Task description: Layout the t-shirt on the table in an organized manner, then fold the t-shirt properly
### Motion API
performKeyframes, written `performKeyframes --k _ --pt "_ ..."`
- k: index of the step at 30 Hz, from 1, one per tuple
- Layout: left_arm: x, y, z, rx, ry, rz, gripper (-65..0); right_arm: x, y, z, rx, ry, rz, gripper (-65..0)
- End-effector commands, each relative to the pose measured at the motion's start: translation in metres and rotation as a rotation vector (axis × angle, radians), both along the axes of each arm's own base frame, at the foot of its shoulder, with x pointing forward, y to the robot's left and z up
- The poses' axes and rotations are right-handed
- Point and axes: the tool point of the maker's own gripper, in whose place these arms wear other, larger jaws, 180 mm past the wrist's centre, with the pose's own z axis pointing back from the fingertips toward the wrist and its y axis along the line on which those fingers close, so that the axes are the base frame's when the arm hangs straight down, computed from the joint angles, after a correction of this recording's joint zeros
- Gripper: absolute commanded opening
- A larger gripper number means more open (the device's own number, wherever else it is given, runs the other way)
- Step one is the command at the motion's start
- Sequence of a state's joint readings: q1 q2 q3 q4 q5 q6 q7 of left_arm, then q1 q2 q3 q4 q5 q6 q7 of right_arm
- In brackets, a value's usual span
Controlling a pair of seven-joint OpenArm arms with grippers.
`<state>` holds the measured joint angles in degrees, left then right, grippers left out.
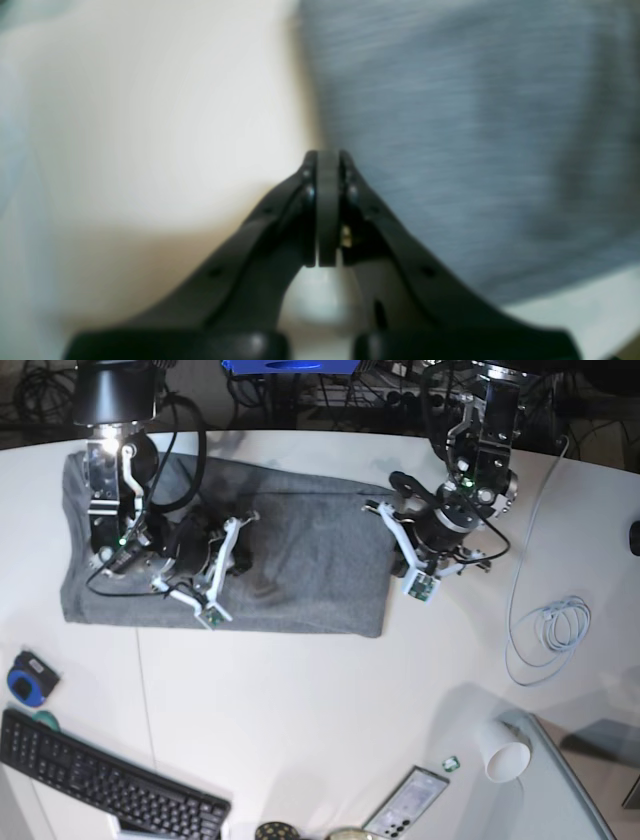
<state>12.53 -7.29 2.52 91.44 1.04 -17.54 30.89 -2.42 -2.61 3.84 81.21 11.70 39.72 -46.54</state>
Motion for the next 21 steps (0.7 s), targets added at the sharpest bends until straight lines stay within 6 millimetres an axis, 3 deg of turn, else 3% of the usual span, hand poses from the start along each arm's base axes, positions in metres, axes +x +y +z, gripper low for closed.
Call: performKeyframes --k 1,5,7,9,12,15,17,19,21 --pt "0.006 0.008 0.002 0.01 -0.017 0.015 -65.0 0.007 0.003 0.004 0.024 -0.023 -0.007 -64.4" --pt "-0.005 0.022 -0.027 0.032 0.07 0.039 -65.0 -0.01 0.006 -0.024 0.071 0.047 -0.034 -64.4" --pt "-0.009 0.032 -0.033 0.047 0.09 0.042 -65.0 -0.011 -0.001 -0.029 0.06 0.055 -0.037 -64.4" --pt "-0.008 0.035 -0.032 0.051 0.085 0.041 -65.0 -0.003 -0.003 -0.016 0.055 0.007 -0.036 -64.4" --pt "0.004 0.036 -0.013 0.05 0.027 0.046 -65.0 0.003 -0.012 0.015 0.002 -0.079 -0.016 -63.5" --pt "0.011 0.053 -0.001 0.057 -0.008 0.096 -65.0 0.012 -0.052 0.042 -0.098 -0.124 -0.079 -62.1" --pt "0.02 0.065 0.003 0.061 -0.025 0.13 -65.0 0.016 -0.094 0.051 -0.16 -0.123 -0.181 -55.2" --pt "0.023 0.076 0.0 0.068 -0.018 0.156 -65.0 0.02 -0.138 0.055 -0.197 -0.105 -0.309 -42.8" --pt "0.022 0.091 -0.009 0.076 0.009 0.196 -65.0 0.012 -0.19 0.052 -0.244 -0.057 -0.431 -25.1"
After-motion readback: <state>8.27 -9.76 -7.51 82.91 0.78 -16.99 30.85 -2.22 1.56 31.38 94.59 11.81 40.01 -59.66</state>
